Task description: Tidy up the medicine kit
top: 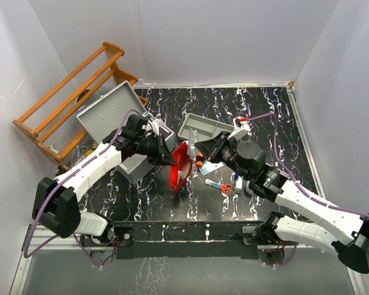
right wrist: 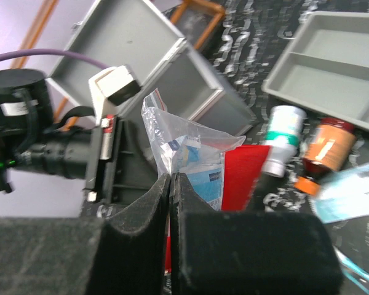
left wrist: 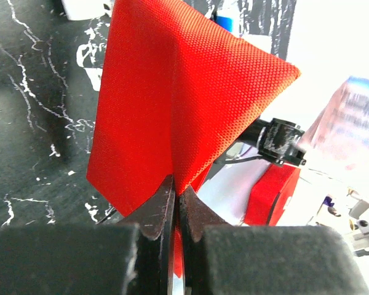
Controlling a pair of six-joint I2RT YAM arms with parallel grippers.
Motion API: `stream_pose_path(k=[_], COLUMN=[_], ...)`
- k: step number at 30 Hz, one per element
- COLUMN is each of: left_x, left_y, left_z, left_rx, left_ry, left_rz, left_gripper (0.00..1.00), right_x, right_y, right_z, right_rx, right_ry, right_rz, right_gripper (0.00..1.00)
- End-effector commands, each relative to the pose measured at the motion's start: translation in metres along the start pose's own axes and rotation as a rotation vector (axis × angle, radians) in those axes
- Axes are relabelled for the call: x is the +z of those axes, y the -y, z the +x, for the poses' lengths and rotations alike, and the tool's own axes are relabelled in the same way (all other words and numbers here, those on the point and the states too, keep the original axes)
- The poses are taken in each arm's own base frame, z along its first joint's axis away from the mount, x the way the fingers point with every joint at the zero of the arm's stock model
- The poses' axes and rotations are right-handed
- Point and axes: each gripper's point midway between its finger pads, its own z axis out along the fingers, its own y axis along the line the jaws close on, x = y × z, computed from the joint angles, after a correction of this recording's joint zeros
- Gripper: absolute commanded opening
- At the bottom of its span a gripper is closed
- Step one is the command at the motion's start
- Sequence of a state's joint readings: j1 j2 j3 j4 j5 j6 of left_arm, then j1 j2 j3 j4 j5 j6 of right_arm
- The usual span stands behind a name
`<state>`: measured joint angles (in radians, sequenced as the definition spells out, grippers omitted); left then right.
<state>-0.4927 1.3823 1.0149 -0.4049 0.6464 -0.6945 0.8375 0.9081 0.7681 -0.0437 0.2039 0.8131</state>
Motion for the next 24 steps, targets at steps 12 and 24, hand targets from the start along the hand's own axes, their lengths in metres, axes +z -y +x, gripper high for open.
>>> stream_pose_path(k=[12, 24], left_x=[-0.019, -0.017], left_y=[0.042, 0.044], left_z=[-0.001, -0.004], left_rx=[-0.096, -0.122], left_ry=[0.013, 0.022], left_rz=[0.131, 0.138], left_gripper=[0.0, 0.0], right_x=[0.005, 0.014], right_y=[-0.031, -0.003], right_z=[0.014, 0.036], right_rx=[0.145, 0.157], right_ry=[-0.024, -0.059], right_rz=[-0.204, -0.113], right_gripper=[0.0, 0.0])
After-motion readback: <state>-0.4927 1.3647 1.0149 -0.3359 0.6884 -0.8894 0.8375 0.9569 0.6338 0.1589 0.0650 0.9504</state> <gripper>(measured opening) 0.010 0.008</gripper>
